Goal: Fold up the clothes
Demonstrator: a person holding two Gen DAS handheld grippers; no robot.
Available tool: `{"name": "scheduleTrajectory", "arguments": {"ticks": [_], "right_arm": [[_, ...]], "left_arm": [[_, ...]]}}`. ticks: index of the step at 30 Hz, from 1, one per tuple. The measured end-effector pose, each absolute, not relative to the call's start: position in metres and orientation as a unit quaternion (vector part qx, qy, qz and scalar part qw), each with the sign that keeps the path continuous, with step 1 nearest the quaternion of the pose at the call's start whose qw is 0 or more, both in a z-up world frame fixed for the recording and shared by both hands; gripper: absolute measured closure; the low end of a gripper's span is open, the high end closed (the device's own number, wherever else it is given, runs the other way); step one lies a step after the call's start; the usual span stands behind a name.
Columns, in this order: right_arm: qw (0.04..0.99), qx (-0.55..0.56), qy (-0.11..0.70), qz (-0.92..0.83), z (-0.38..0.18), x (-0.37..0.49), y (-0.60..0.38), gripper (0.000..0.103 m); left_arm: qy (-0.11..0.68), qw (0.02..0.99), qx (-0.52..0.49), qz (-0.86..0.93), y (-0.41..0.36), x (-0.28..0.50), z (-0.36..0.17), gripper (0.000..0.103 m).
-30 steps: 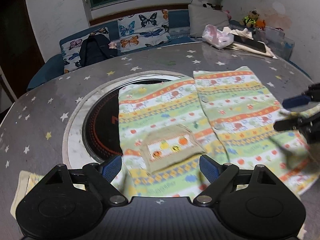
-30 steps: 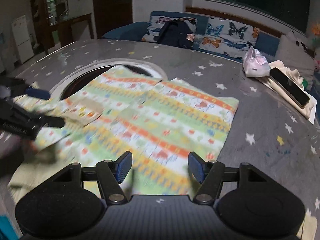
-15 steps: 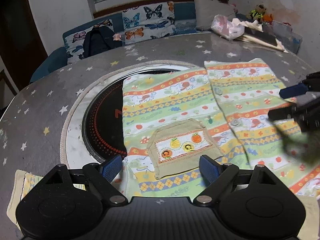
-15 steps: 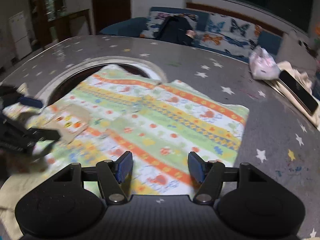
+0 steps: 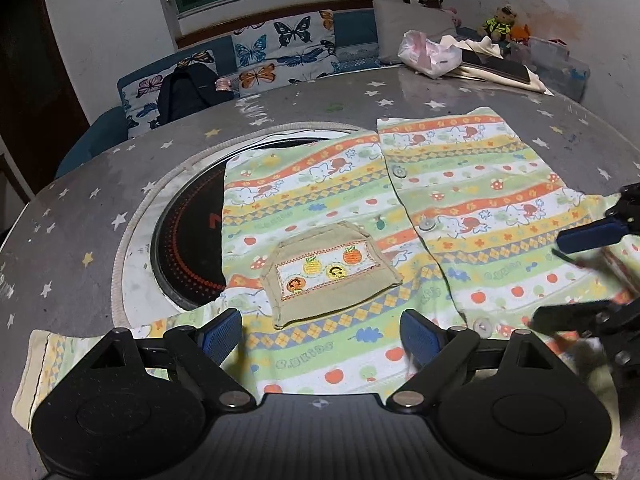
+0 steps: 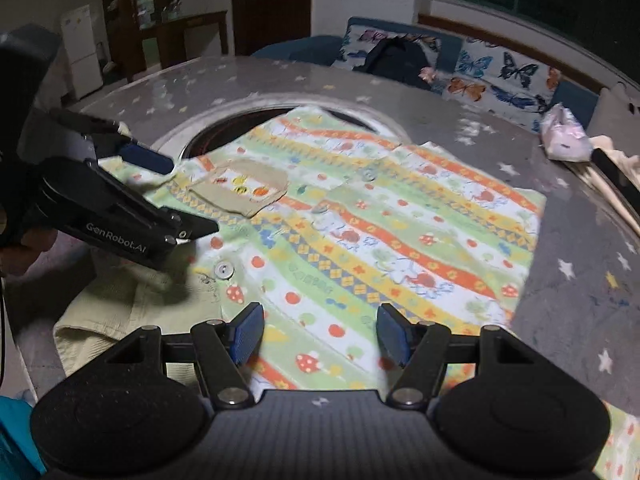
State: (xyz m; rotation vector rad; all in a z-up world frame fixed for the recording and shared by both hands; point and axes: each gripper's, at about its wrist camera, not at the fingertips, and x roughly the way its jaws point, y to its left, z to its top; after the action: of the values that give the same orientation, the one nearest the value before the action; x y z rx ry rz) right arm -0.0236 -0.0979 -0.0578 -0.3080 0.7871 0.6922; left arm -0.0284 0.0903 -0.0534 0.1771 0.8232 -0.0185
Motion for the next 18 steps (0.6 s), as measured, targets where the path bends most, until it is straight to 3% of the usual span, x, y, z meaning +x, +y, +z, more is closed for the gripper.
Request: {"name": "scheduleTrajectory", "arguments": {"ticks": [8, 18], "right_arm": [[0.887, -0.091, 0.364, 0.269, -0.051, -0.039, -0.147, 0.029], [0.920, -0.014, 0.350, 0.176, -0.052, -0.062, -0.213, 0.012]], "left_arm": [[0.384, 0.921, 0.062, -0.013, 0.085, -0.034, -0.043, 0.000], [0.371, 0.927, 0.062, -0.020, 0.070, -0.038, -0.037, 0.000]]}}
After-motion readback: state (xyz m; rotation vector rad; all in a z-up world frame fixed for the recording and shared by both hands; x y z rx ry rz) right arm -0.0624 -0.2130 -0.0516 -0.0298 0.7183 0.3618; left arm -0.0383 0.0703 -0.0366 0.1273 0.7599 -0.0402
